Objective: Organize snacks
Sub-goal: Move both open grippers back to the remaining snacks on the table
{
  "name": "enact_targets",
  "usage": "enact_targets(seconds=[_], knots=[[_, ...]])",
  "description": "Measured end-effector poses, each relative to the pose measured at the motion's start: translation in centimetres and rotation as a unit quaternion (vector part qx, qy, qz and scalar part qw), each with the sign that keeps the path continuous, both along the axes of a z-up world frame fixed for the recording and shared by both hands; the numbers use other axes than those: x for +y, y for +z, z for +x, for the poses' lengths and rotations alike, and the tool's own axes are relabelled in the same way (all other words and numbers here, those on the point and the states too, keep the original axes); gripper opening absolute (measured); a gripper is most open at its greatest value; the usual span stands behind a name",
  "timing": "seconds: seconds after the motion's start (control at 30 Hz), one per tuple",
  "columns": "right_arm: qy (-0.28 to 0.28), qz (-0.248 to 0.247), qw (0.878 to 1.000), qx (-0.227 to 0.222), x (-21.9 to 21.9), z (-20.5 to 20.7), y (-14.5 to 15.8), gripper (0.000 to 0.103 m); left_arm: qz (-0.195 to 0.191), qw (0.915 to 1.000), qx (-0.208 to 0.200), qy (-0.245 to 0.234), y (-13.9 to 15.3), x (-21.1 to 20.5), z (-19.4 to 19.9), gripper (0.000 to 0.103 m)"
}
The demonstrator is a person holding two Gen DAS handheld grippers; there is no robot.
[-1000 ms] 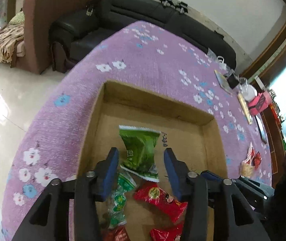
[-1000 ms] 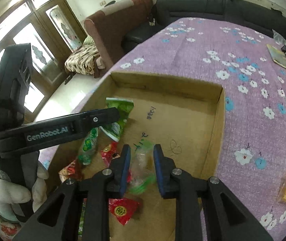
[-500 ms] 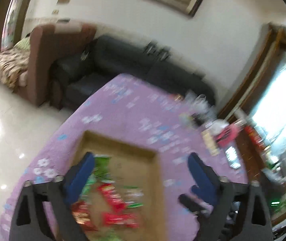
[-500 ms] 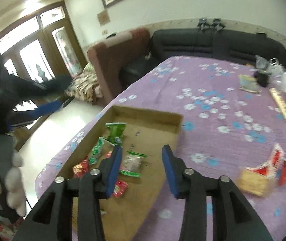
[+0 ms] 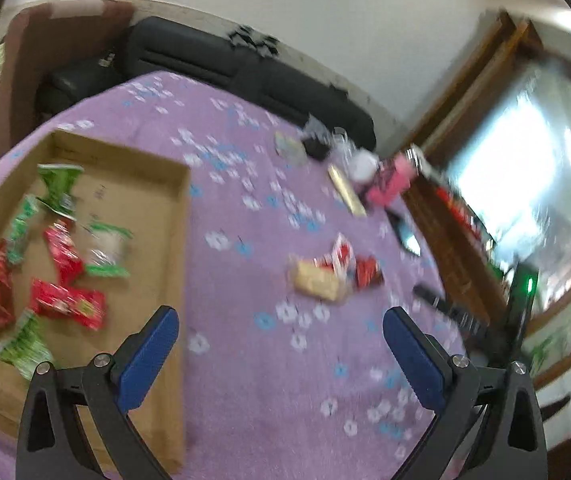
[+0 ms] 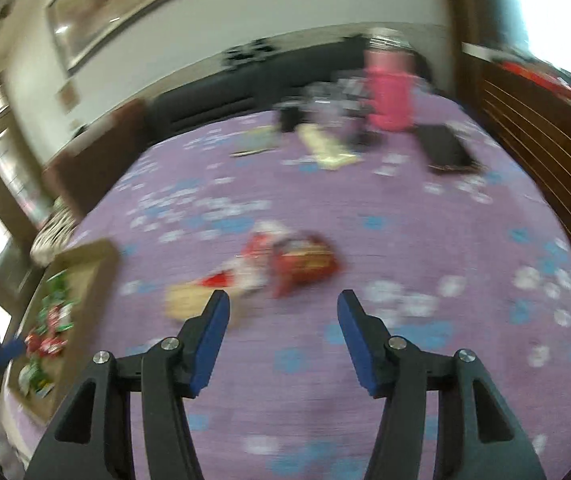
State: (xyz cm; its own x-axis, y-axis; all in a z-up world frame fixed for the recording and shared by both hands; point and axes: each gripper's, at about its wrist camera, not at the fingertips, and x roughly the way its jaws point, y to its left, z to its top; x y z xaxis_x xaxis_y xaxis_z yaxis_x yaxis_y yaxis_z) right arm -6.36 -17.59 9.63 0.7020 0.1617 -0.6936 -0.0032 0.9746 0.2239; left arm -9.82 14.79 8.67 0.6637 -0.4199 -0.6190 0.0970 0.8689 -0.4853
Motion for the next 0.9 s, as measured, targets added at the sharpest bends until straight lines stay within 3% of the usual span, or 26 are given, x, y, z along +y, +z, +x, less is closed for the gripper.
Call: enact_targets(seconds=[0.1, 0.23, 0.47, 0.63, 0.73, 0.8, 0.9], knots=[[-0.025, 0.013, 1.0, 0.014, -2.8, 0.7, -1.0, 0.055, 0.017, 0.9987, 0.017, -0.046, -1.3, -3.2, -0.2, 0.102], [-0.019, 0.018, 0.999, 0.02, -2.9, 2.7, -1.8, 0.055, 0.047, 0.9956, 0.026, -0.077, -2.1, -5.8, -0.7, 0.102], [-0.051, 0.059, 0.995, 0.055, -2.0, 7.7, -3.8, 0.055, 0.069, 0.9939, 0.028, -0.082, -2.1, -7.0, -1.3, 0.102], [-0.069, 0.051, 0.992, 0.092, -0.7, 10.0, -5.6, 0.055, 0.073, 0.9939, 0.031, -0.077, -2.3, -7.0, -1.2, 0.102], [-0.035, 0.023, 0.995, 0.094, 1.2, 10.3, -5.9, 0.053, 0.075, 0.9934, 0.034, -0.079, -2.5, -7.1, -1.2, 0.102], [-0.002, 0.032, 0.995, 0.099, 1.8, 9.6, -5.9, 0.037, 0.078, 0.9931, 0.032, -0.082, -2.5, -7.1, -1.2, 0.102], [0.047, 0.037, 0.993, 0.1, 2.2, 7.6, -5.7, 0.034, 0.075, 0.993, 0.03, -0.086, -2.5, -7.0, -1.2, 0.102]])
